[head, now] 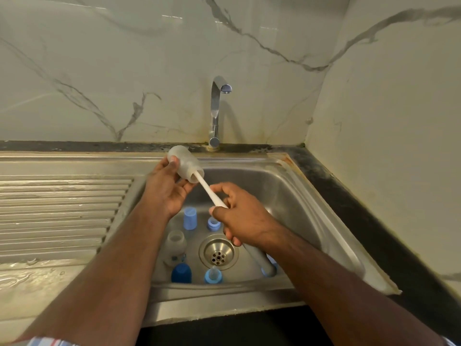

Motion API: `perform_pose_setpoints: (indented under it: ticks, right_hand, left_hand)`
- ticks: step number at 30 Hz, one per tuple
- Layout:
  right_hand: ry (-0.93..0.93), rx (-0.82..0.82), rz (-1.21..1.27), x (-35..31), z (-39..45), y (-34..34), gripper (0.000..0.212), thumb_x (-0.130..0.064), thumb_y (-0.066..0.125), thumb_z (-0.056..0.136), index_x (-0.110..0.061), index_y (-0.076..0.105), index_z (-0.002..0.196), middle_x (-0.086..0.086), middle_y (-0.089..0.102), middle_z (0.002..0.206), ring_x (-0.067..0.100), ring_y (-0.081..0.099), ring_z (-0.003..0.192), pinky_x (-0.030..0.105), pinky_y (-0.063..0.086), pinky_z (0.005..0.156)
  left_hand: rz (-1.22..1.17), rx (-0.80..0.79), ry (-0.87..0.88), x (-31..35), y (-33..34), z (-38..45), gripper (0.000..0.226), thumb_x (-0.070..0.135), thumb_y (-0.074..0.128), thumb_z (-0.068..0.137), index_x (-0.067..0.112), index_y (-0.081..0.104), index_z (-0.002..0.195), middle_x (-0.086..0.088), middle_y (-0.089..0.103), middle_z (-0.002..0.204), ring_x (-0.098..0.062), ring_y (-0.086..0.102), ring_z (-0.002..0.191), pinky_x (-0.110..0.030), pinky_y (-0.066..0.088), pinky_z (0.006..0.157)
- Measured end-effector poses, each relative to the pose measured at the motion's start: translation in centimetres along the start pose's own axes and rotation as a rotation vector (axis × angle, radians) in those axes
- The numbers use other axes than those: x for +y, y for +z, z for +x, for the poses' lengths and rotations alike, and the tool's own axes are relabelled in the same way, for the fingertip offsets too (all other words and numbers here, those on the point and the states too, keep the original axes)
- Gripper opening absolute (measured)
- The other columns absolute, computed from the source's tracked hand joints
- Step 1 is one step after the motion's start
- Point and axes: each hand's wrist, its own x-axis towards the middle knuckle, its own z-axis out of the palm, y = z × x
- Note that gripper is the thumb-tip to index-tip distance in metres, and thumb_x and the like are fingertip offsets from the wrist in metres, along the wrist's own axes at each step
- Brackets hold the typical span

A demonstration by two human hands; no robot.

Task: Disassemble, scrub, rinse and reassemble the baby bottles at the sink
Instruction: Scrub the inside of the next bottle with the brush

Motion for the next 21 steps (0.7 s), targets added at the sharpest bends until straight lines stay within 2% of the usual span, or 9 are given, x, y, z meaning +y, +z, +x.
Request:
perform_pose_setpoints:
  ticks: [4,7,10,16,18,20,21]
  right_hand:
    - [0.015,-0.059,-0.044,0.26,0.00,-0.13,0.043,-0.016,0.057,0.097,-0.033,0.050,0.136,0.004,0.064,0.092,0.013,0.058,0.049,0.027,0.049,0.044]
    - [0.027,-0.010,-0.159,0.39,0.12,-0.44,0.044,-0.016,0.055,0.096,-0.033,0.048,0.135,0.004,0.062,0.093,0.018,0.060,0.053,0.030,0.052,0.045]
    - [-0.032,0.063,-0.258,0.27,0.23,-0.11,0.044,-0.019,0.053,0.096,-0.036,0.045,0.136,0.001,0.060,0.095,0.020,0.063,0.061,0.034,0.057,0.048]
    - [-0.061,0.018,-0.310,0.51,0.18,0.13,0.046,-0.020,0.055,0.096,-0.039,0.049,0.137,-0.004,0.060,0.091,0.014,0.061,0.062,0.025,0.051,0.046]
    - [-0.071,0.055,-0.420,0.63,0.47,-0.21,0.048,-0.018,0.053,0.096,-0.038,0.047,0.140,-0.002,0.062,0.102,0.014,0.062,0.071,0.027,0.053,0.056]
    - [-0.112,0.098,-0.528,0.51,0.38,-0.23,0.050,-0.017,0.050,0.097,-0.034,0.042,0.143,0.002,0.061,0.116,0.019,0.061,0.092,0.036,0.054,0.079]
    - [-0.140,0.117,-0.563,0.42,0.26,-0.14,0.050,-0.017,0.047,0.098,-0.033,0.040,0.146,0.003,0.060,0.120,0.023,0.060,0.100,0.041,0.053,0.085]
  left_hand:
    - [-0.011,0.022,-0.011,0.17,-0.59,0.20,0.036,0.022,0.054,0.105,0.009,0.052,0.139,-0.023,0.057,0.136,-0.042,0.064,0.118,-0.041,0.063,0.067]
    - [0.023,0.021,0.005,0.16,-0.34,0.02,0.032,0.020,0.055,0.105,0.012,0.054,0.136,-0.021,0.059,0.133,-0.040,0.067,0.112,-0.046,0.063,0.069]
    - [0.030,0.028,0.016,0.05,0.01,-0.23,0.031,0.020,0.056,0.104,0.013,0.054,0.134,-0.021,0.061,0.130,-0.038,0.069,0.107,-0.044,0.063,0.066]
    - [0.028,0.054,0.025,0.35,-0.38,-0.01,0.030,0.021,0.055,0.105,0.013,0.055,0.134,-0.018,0.059,0.134,-0.034,0.068,0.109,-0.042,0.063,0.066]
    - [0.040,0.045,0.030,0.34,-0.46,-0.02,0.033,0.019,0.058,0.103,0.012,0.055,0.136,-0.020,0.058,0.135,-0.038,0.068,0.111,-0.045,0.063,0.067]
    - [0.044,0.040,0.037,0.23,-0.39,-0.15,0.034,0.018,0.060,0.102,0.012,0.056,0.135,-0.021,0.059,0.135,-0.039,0.069,0.109,-0.045,0.062,0.067]
    - [0.042,0.039,0.040,0.18,-0.30,-0.23,0.033,0.019,0.060,0.102,0.012,0.056,0.134,-0.021,0.059,0.134,-0.039,0.070,0.107,-0.044,0.062,0.067]
